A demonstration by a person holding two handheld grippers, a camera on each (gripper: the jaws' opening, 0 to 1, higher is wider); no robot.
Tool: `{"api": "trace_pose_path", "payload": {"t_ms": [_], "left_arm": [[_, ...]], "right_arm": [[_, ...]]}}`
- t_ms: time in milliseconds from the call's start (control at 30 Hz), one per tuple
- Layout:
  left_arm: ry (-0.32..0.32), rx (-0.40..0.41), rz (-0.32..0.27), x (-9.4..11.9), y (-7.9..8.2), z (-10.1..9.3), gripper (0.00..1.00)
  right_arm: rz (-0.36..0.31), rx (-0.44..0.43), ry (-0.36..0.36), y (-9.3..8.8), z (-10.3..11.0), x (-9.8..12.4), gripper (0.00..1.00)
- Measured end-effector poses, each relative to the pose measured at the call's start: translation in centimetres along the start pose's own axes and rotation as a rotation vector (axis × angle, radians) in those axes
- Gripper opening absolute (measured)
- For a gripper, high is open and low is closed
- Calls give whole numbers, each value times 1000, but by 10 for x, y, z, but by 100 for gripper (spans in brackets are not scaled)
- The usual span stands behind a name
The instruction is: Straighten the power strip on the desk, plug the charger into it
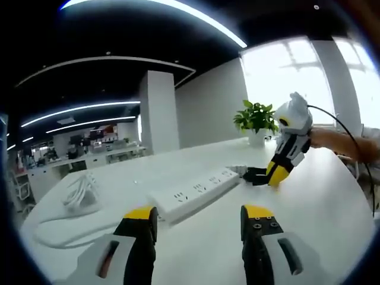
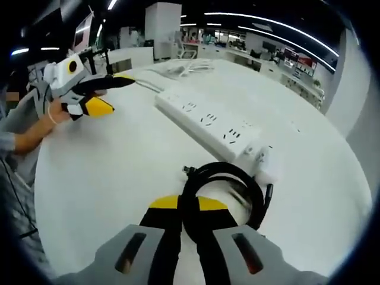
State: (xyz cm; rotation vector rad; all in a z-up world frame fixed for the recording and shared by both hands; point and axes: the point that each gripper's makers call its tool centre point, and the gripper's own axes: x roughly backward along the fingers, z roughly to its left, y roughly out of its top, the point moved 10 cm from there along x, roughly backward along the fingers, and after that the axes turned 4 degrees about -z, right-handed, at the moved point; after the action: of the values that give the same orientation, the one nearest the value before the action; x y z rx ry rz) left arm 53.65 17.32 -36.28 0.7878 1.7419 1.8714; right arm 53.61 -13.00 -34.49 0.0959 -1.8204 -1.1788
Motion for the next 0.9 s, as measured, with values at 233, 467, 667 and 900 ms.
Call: {"api": "trace_pose_path", "payload": {"t_ms": [233,467,667,900], "left_arm": [[0,-2,2,0,0,0,57],[-4,-4,7,0,-1,-1,57],[-2,-3,8,0,-2,0,57],[-3,-5,9,0,-2,0,57]], "right_arm": [[-77,-32,1,4,-2,7,7],[-222,-110,8,9,-3,15,7],[-341,-153,0,12,-2,22,7],[-475,-196,-12,21,-2,29,7]]}}
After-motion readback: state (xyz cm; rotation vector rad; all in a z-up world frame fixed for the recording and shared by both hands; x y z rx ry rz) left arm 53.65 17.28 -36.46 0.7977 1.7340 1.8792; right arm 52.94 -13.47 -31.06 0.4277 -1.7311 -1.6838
